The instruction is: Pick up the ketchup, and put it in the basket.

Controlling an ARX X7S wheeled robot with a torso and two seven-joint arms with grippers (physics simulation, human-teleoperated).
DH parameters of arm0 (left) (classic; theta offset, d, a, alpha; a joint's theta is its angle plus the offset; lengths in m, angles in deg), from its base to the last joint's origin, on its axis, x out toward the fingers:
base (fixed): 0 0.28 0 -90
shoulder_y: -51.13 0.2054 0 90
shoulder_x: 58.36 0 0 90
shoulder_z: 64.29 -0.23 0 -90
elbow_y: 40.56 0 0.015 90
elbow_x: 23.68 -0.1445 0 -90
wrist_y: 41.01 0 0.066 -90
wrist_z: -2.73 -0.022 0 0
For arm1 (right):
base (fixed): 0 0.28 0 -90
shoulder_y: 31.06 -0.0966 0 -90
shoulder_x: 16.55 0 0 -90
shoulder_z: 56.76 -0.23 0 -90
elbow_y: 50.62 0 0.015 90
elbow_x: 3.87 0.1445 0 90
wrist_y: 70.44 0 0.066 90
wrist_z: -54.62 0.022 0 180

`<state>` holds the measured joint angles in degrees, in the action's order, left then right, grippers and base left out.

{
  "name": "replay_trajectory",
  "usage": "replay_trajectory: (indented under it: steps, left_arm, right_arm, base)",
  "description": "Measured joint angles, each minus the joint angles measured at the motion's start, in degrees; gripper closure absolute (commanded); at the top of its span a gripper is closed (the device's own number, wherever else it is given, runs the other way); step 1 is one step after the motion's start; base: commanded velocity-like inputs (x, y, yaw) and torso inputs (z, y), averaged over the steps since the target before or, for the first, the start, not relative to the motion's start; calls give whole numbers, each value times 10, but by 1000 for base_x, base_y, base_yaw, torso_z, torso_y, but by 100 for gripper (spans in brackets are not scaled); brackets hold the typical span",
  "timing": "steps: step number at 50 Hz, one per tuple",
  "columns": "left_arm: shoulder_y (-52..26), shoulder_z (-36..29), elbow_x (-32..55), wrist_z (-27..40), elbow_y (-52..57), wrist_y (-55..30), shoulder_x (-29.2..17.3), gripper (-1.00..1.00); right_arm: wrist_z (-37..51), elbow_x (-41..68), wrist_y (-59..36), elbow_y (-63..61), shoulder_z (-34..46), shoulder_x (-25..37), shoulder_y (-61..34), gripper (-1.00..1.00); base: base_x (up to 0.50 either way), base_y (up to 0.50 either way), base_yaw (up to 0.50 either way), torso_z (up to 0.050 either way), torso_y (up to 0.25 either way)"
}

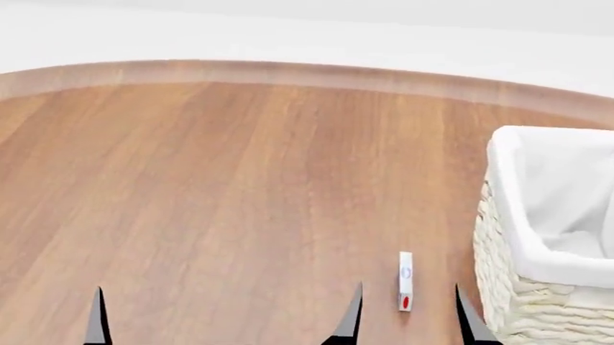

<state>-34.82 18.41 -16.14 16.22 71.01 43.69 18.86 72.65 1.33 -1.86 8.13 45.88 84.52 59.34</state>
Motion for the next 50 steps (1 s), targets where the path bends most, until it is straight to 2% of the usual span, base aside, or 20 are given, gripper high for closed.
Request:
replay_trajectory:
  steps: [14, 25, 37, 50]
  left_arm:
    - [119, 73, 71, -20, 113, 3, -64, -100]
    - [241, 119, 78, -32, 150, 58, -81, -100]
    - [346, 150, 73, -53, 107, 137, -69, -100]
    - [390, 215, 64, -148, 29, 166, 2, -100]
  right_arm:
    - [-2, 8, 14, 14, 9, 4, 1, -100]
    - [0, 13, 20, 22, 14, 7, 1, -100]
    - [3, 17, 22, 26, 18, 11, 0, -100]
    - [8, 20, 26, 29, 23, 14, 1, -100]
  base:
    - [0, 0, 0, 0, 0]
    - [0, 0, 0, 0, 0]
    - [0, 0, 0, 0, 0]
    - [0, 0, 0, 0, 0]
